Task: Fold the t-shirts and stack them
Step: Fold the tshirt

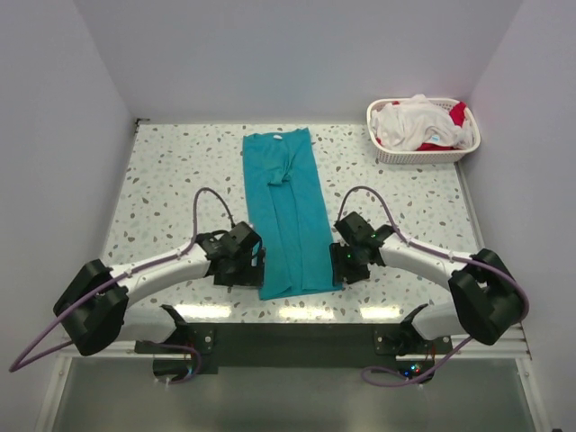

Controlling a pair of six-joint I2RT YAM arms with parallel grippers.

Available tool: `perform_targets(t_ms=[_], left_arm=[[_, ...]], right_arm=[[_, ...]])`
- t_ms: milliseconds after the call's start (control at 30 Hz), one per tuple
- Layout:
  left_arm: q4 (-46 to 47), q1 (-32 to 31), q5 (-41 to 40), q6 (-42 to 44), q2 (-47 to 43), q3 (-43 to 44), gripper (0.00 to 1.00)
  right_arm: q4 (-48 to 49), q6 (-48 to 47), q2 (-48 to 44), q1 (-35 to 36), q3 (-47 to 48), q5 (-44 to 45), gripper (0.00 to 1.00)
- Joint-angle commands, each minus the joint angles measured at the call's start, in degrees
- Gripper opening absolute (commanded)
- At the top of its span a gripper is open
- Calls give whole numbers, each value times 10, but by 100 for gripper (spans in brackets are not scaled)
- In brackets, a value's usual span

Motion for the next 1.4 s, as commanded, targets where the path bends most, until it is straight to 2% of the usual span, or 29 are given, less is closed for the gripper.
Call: perform_targets(t_ms=[0,100,200,233,300,400,533,567,633,733,767,800,833,967,1033,1200,1267,1367], left_arm=[[27,-33,14,-67,-12,1,88],[34,-49,16,-71,11,9,87],[45,-53,13,-82,24,10,85],[49,-54,12,-86,25,8,83],[59,-56,13,-92,28,10,81],[60,-59,13,-96,37,11,78],[68,-64,23,-96,49,8,73],[68,-67,24,-97,60,8,67],[61,-73,27,-100,70,8,64],[46,-82,27,-103,82,7,50],[41,-82,27,-104,82,5,39],[35,-84,30,-104,81,0,32],[32,-88,32,-107,80,-4,19],[9,-107,47,-118,50,-18,0],[-9,-117,51,-122,32,-25,0],[-27,-100,52,-104,-8,-2,0],[-21,-61,55,-72,0,13,0],[-5,14,66,-16,14,43,0]], right_arm=[[28,12,7,-2,-21,-20,49],[32,12,17,-2,-29,-28,45],[41,14,19,-2,-36,-36,32],[44,15,17,-2,-37,-37,21],[44,14,16,-1,-37,-42,9],[41,12,9,-2,-37,-45,1],[44,11,9,-1,-38,-50,0],[44,10,10,-1,-38,-50,0],[42,10,9,-1,-38,-50,0],[37,9,5,6,-36,-50,0],[36,8,5,7,-36,-53,0],[30,8,4,10,-35,-54,0],[25,8,2,18,-34,-54,0],[-22,15,-14,68,-14,-44,0],[-58,24,-27,110,-1,-21,0],[-104,20,-45,117,50,29,0],[-125,6,-29,109,98,67,0],[-125,-13,-6,80,155,80,0]])
